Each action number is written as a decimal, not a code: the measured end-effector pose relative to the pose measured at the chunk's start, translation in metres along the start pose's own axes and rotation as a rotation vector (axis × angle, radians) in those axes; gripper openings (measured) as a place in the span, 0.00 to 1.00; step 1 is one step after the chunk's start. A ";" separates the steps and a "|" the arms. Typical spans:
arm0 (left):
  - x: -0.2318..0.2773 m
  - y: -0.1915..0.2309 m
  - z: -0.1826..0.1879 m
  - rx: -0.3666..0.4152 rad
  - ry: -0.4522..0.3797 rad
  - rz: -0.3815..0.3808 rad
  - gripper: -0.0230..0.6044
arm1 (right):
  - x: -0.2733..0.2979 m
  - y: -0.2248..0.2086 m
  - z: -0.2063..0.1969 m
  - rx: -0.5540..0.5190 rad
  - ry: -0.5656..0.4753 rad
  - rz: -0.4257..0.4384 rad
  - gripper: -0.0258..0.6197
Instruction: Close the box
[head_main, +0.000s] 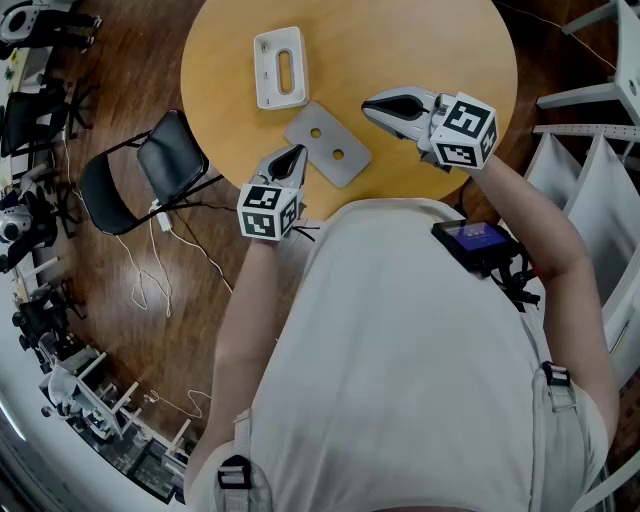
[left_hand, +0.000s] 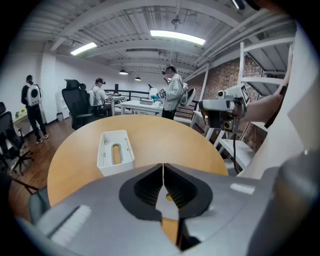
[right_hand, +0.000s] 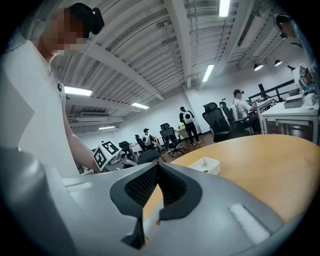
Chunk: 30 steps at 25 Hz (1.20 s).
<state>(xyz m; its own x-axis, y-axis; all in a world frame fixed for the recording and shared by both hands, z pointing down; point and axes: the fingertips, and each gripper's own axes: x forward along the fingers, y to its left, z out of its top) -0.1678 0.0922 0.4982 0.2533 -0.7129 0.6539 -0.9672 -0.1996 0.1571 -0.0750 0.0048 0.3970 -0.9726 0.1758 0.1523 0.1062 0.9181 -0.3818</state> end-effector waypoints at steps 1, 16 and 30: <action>0.005 -0.003 -0.003 0.012 0.017 -0.006 0.05 | -0.002 -0.002 -0.001 0.003 0.001 -0.006 0.04; 0.110 -0.005 -0.094 0.272 0.595 -0.124 0.52 | -0.028 -0.026 -0.030 0.104 -0.038 -0.081 0.04; 0.121 0.009 -0.133 0.334 0.819 -0.081 0.52 | -0.039 -0.039 -0.037 0.191 -0.076 -0.139 0.04</action>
<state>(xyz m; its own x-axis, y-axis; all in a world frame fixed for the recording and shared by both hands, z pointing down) -0.1482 0.0934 0.6775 0.1044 -0.0088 0.9945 -0.8587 -0.5053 0.0857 -0.0333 -0.0250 0.4393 -0.9886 0.0185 0.1492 -0.0639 0.8466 -0.5284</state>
